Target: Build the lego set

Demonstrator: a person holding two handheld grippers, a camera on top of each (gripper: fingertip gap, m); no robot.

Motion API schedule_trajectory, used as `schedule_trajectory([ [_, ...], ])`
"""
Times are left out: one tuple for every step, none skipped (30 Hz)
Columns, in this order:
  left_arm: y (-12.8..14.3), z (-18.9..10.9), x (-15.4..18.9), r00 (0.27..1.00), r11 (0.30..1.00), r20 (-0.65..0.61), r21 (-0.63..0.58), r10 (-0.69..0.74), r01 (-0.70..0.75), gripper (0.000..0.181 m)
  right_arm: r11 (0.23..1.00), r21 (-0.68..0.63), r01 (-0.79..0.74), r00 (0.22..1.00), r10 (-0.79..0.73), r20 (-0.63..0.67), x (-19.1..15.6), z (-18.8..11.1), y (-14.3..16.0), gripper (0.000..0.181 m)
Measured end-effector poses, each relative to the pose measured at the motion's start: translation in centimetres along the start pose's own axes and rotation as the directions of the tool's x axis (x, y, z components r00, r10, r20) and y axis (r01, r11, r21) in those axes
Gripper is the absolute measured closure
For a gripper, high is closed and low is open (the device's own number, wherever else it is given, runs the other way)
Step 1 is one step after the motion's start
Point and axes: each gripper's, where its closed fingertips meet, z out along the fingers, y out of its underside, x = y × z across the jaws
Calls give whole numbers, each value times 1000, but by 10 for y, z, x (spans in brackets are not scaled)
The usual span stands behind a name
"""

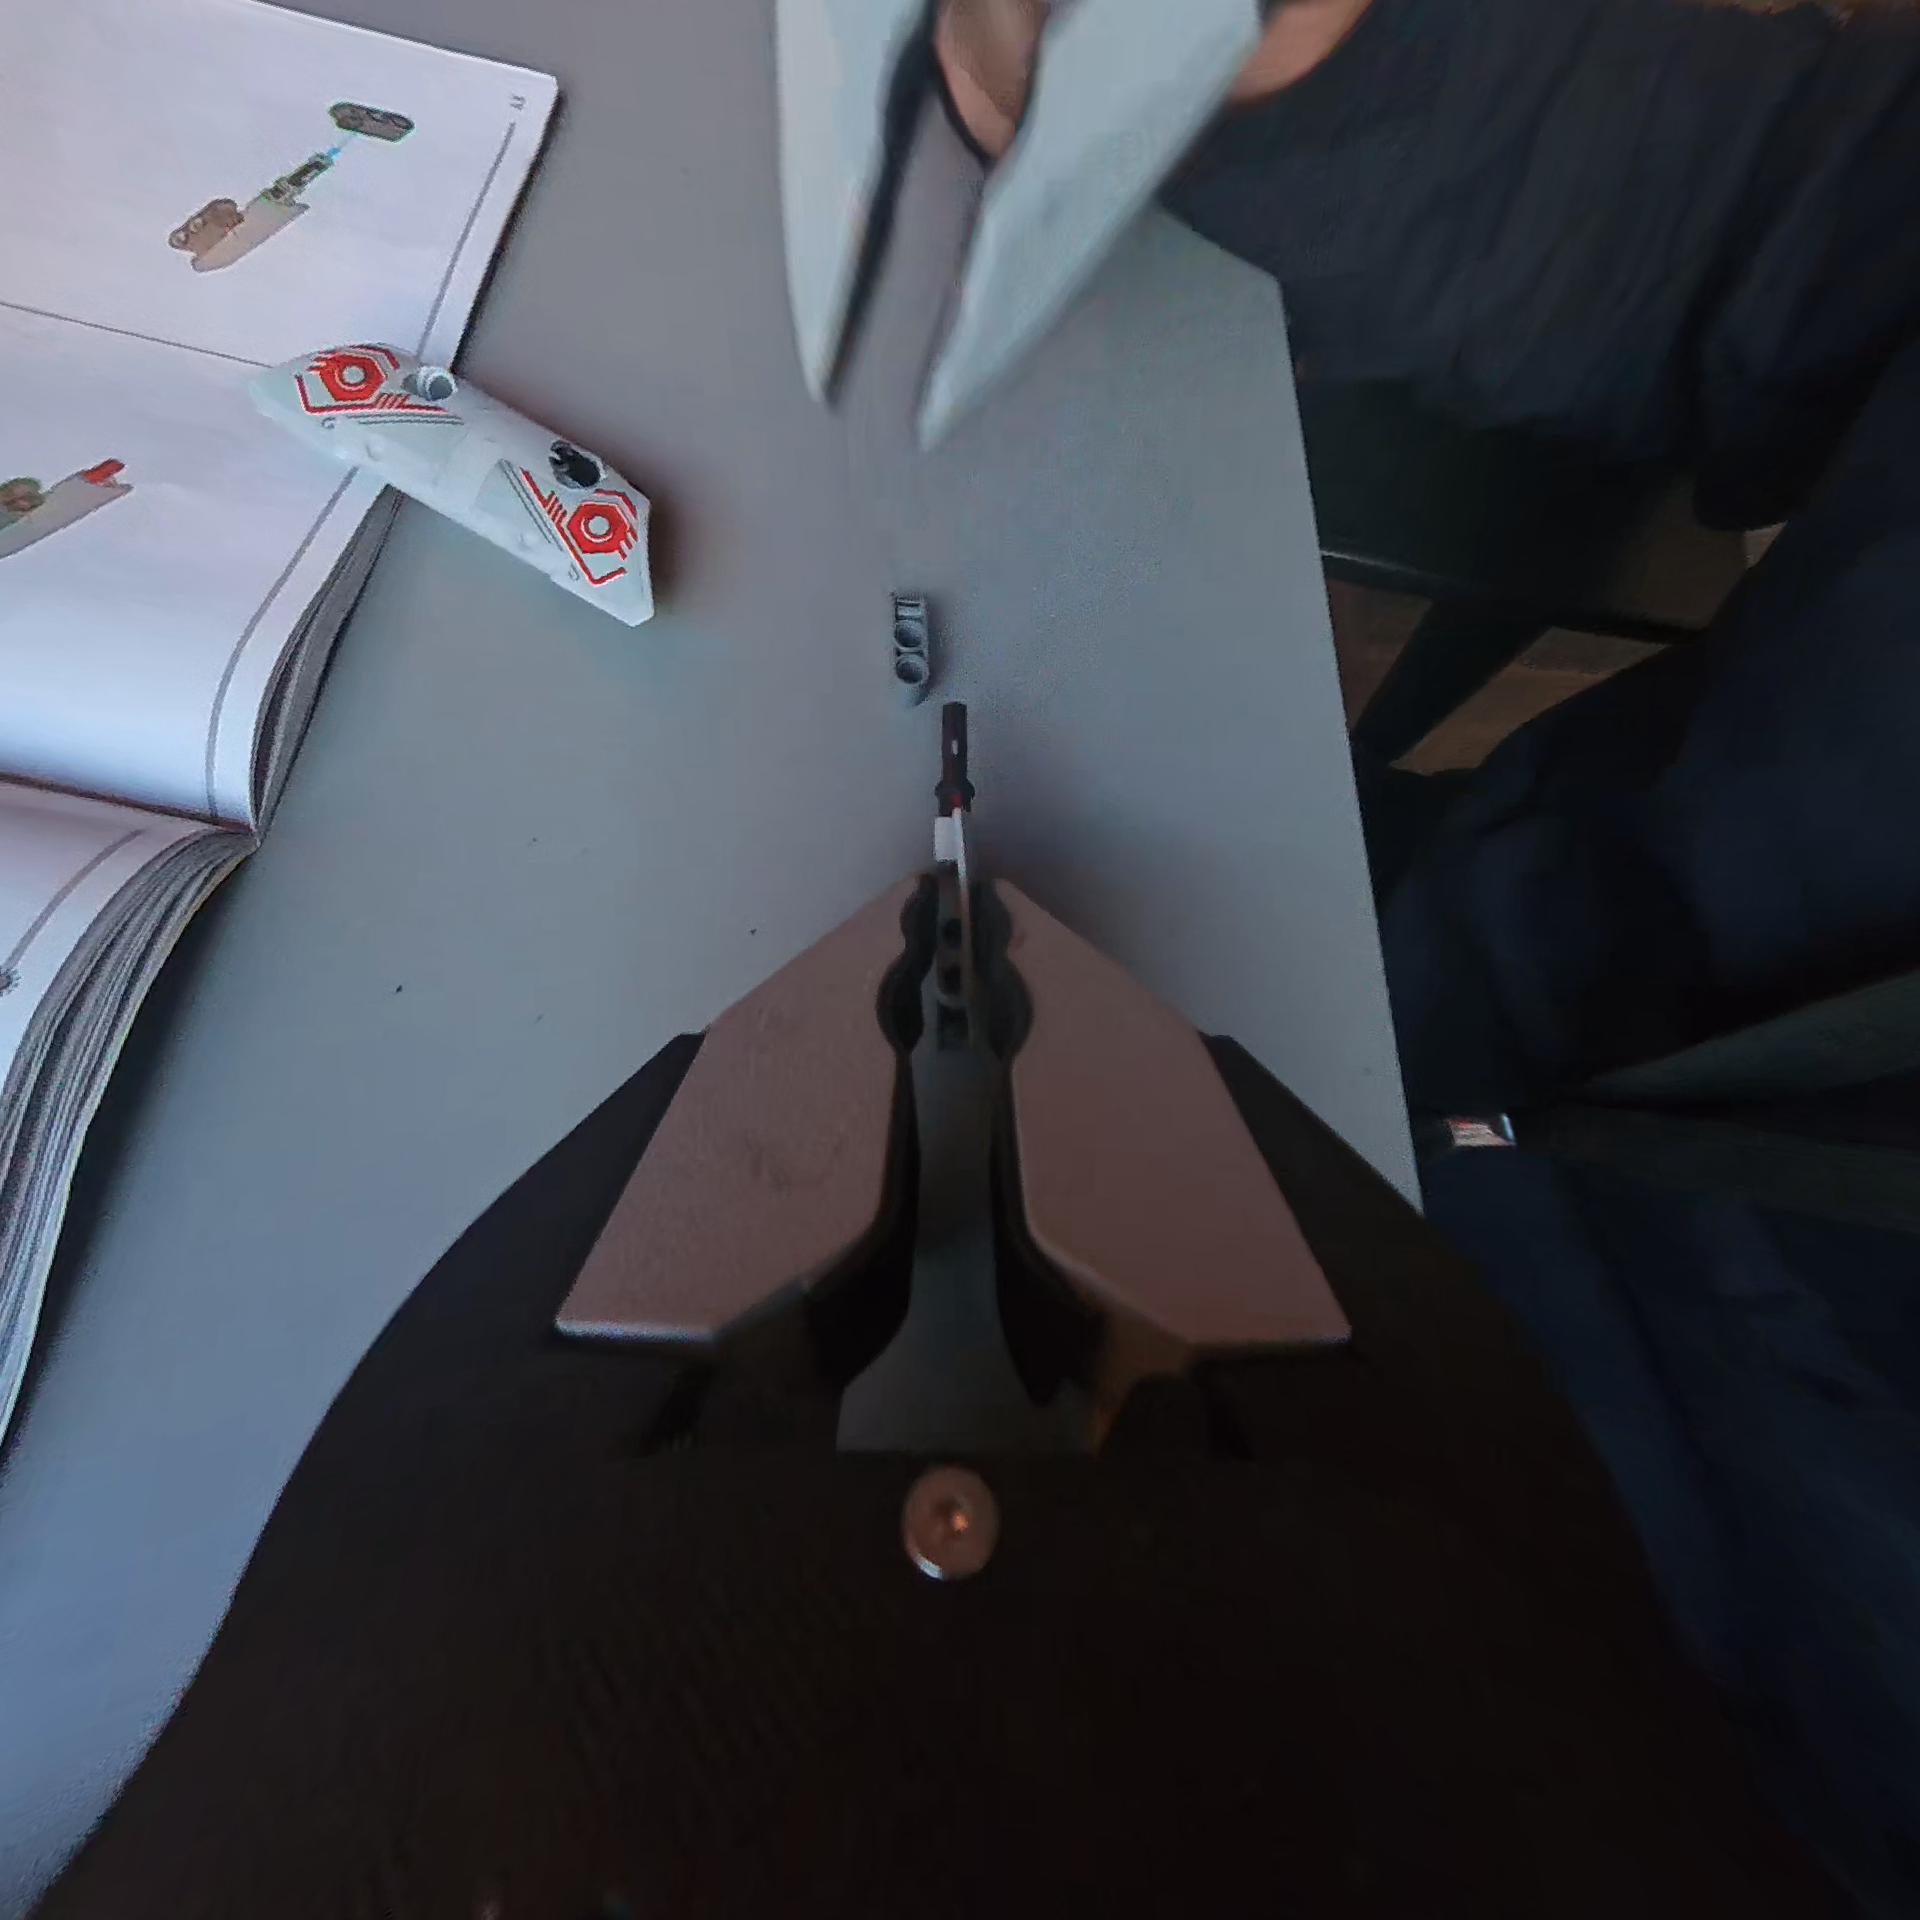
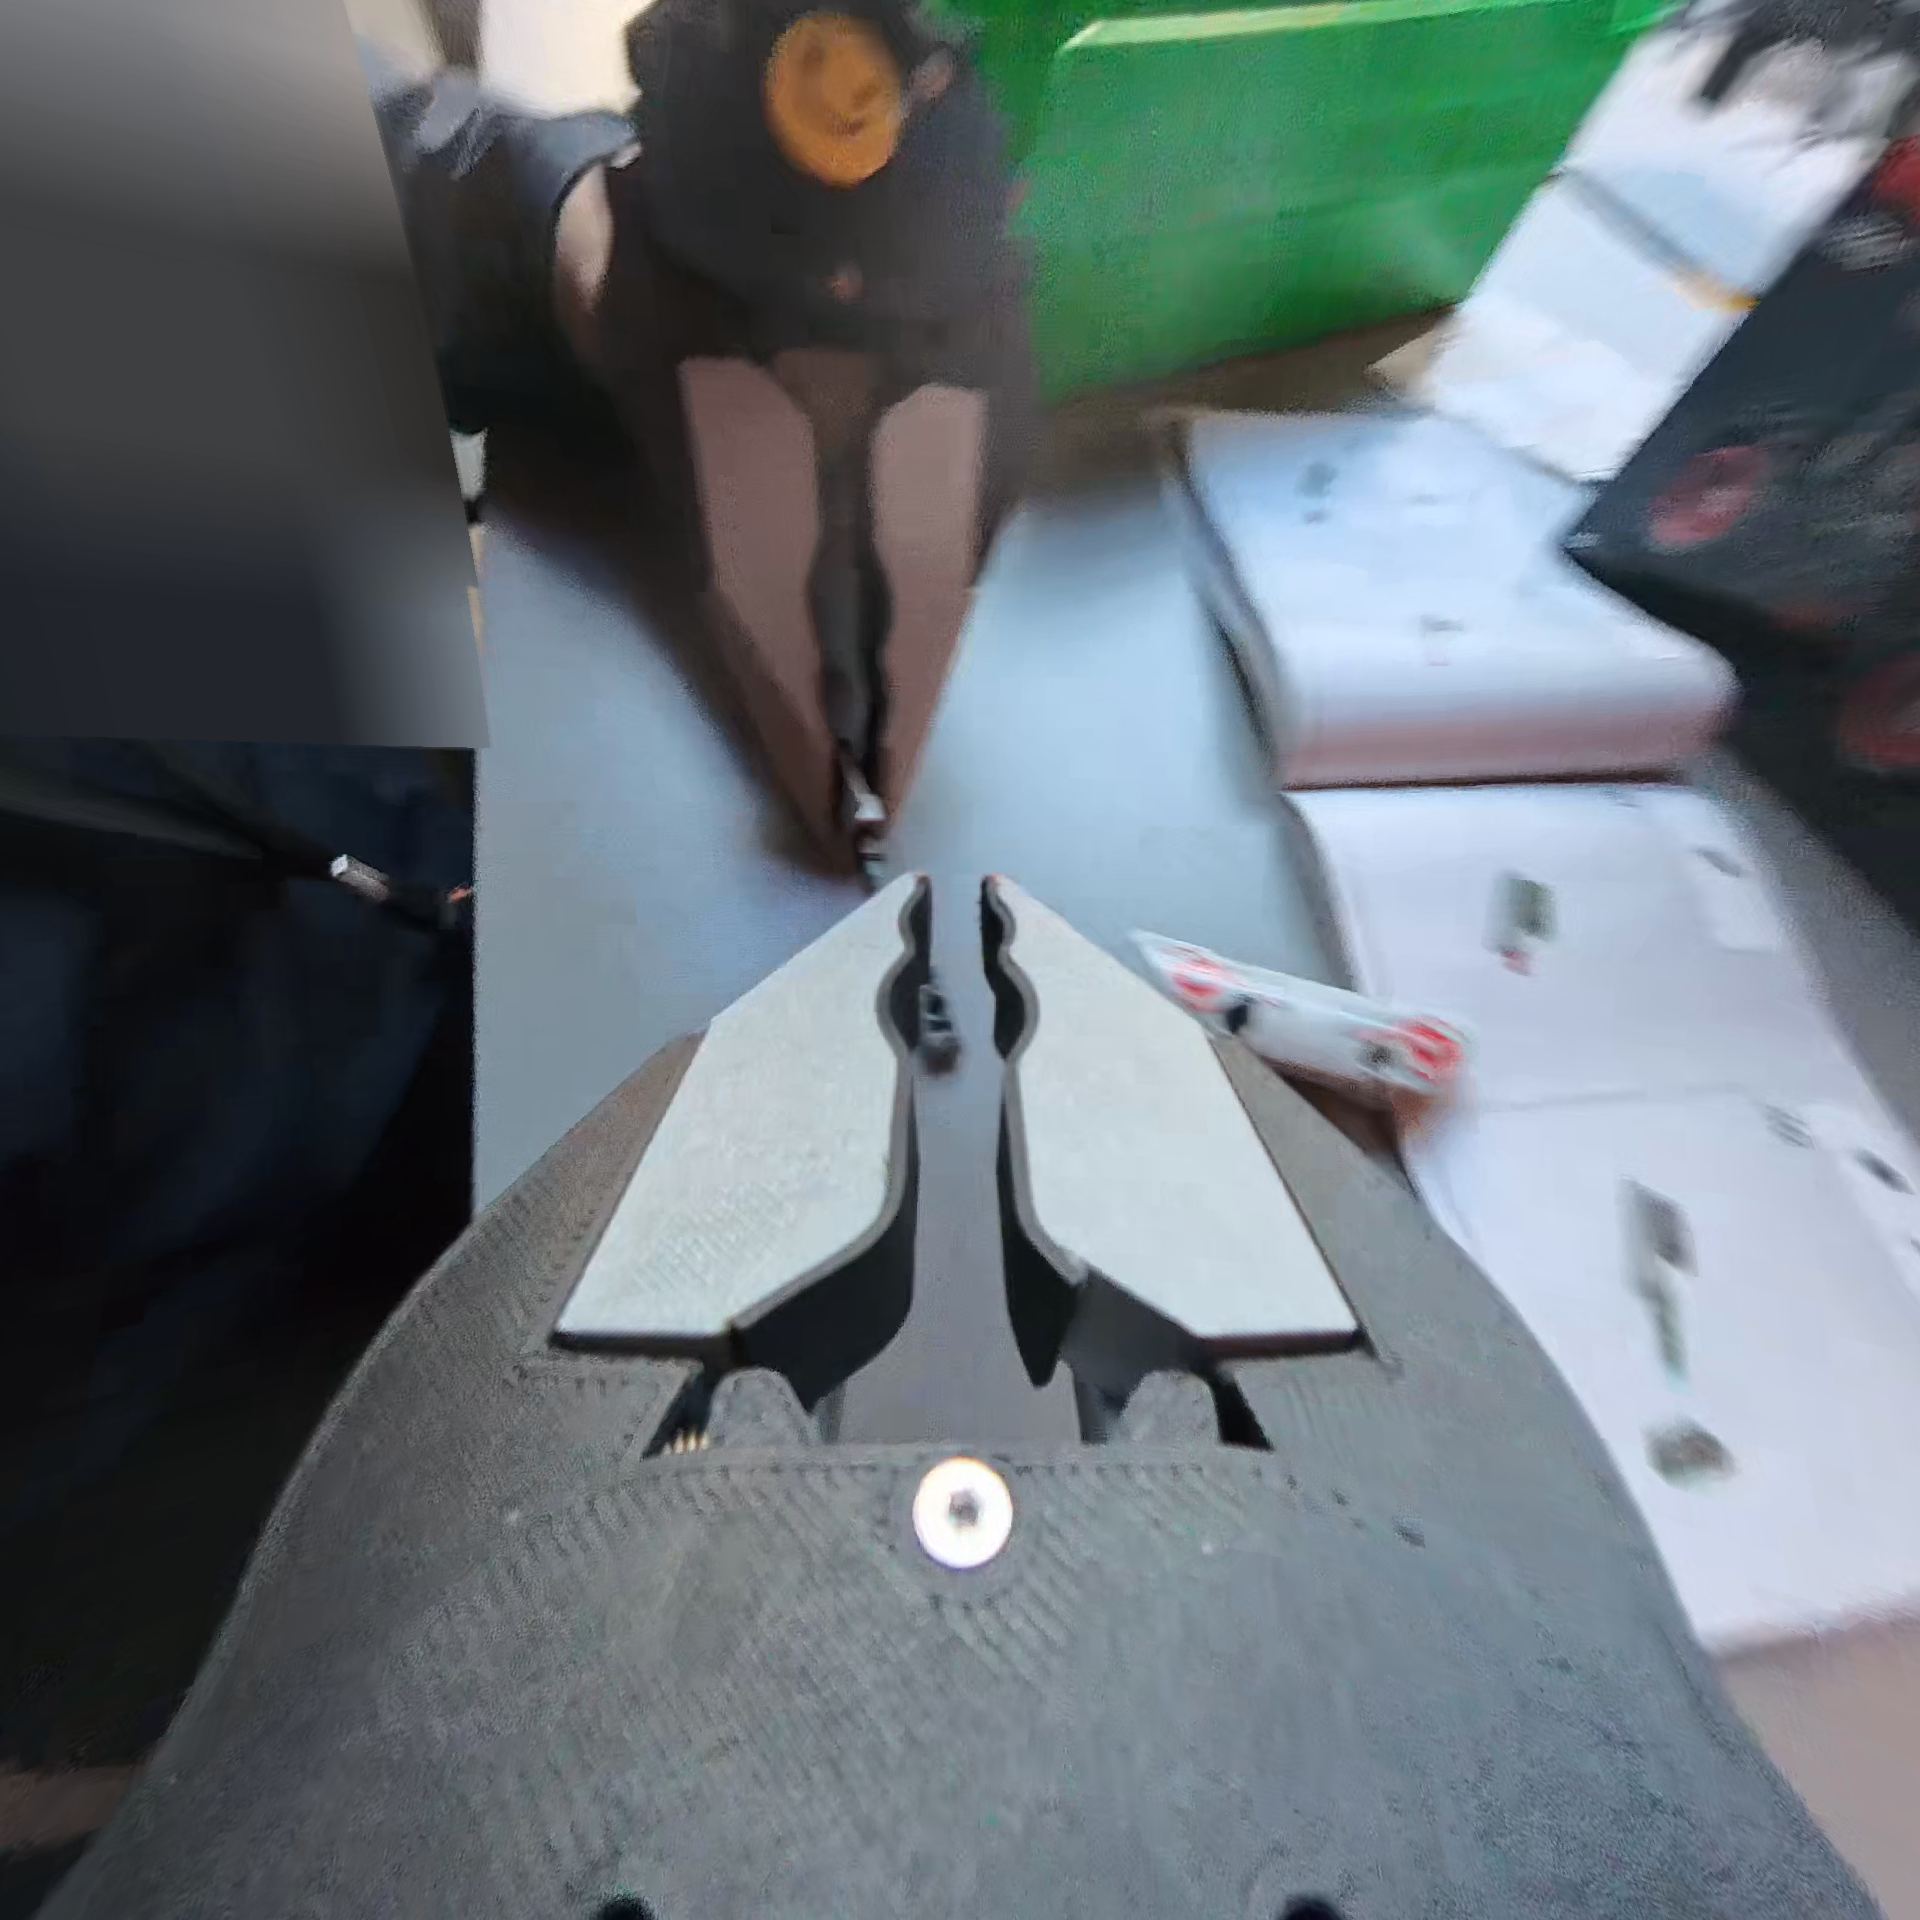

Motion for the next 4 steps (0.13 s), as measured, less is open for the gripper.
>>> schedule_trajectory([
  [0,-1,-1,1000,1000,-2,5,-9,9,177,999,42,-24,999,26,-46,11,-11,-2,172],
  [-1,-2,-2,1000,1000,5,10,-14,14,177,996,75,-45,996,51,-77,19,-21,-3,170],
  [-1,-2,-3,1000,1000,13,13,-14,14,177,994,91,-61,991,71,-111,27,-30,0,170],
  [-1,-2,-4,1000,1000,25,16,-10,10,177,993,91,-71,984,85,-156,36,-38,4,169],
])
